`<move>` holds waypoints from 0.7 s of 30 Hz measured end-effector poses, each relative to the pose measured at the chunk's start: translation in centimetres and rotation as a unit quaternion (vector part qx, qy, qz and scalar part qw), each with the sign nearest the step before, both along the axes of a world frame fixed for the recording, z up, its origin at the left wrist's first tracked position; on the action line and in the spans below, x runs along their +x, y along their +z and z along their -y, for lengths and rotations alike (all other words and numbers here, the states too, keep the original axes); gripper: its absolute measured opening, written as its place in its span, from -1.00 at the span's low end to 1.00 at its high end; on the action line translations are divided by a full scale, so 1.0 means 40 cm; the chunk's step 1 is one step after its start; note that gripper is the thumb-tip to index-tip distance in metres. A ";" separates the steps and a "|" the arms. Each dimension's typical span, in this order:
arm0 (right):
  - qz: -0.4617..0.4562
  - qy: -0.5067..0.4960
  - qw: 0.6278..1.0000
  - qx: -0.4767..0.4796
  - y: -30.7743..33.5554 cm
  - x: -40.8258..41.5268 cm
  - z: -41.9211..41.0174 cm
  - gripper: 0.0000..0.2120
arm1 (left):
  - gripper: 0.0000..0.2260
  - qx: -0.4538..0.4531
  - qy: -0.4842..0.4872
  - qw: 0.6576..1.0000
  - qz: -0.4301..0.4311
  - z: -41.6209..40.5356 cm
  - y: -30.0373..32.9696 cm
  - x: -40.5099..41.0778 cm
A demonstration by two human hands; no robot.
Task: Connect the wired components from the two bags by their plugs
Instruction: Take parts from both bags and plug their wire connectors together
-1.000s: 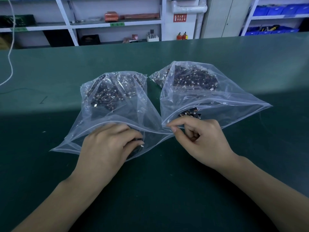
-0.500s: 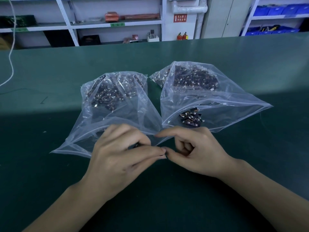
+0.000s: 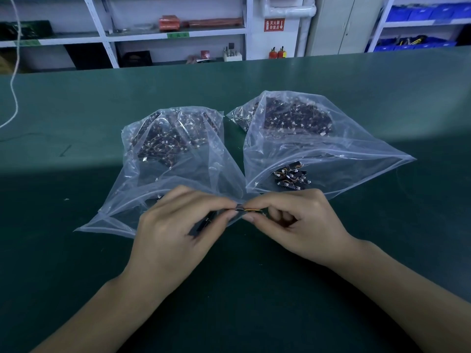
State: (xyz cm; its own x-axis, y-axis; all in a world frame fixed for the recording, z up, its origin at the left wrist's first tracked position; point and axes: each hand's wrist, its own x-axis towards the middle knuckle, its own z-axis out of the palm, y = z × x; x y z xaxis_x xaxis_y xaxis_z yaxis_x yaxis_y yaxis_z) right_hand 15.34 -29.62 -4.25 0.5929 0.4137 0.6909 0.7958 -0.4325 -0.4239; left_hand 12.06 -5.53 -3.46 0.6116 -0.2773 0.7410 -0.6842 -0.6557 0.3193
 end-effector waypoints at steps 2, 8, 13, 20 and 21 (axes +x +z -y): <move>-0.003 -0.003 1.000 0.001 0.000 -0.001 -0.001 -0.89 | -0.93 0.003 0.005 1.000 -0.002 -0.001 -0.001 0.001; -0.007 -0.001 1.000 -0.003 0.000 -0.002 -0.001 -0.88 | -0.96 0.009 0.007 1.000 0.000 -0.001 -0.006 0.002; -0.012 0.003 1.000 0.001 0.001 -0.003 0.000 -0.89 | -0.94 0.021 -0.001 1.000 0.008 -0.004 -0.007 0.004; -0.022 0.003 1.000 -0.014 -0.001 -0.001 0.000 -0.90 | -0.92 0.033 -0.005 0.999 0.007 -0.003 -0.006 0.002; -0.021 0.000 1.000 -0.014 -0.002 0.000 0.000 -0.90 | -0.93 0.030 -0.005 1.000 0.007 -0.004 -0.006 0.002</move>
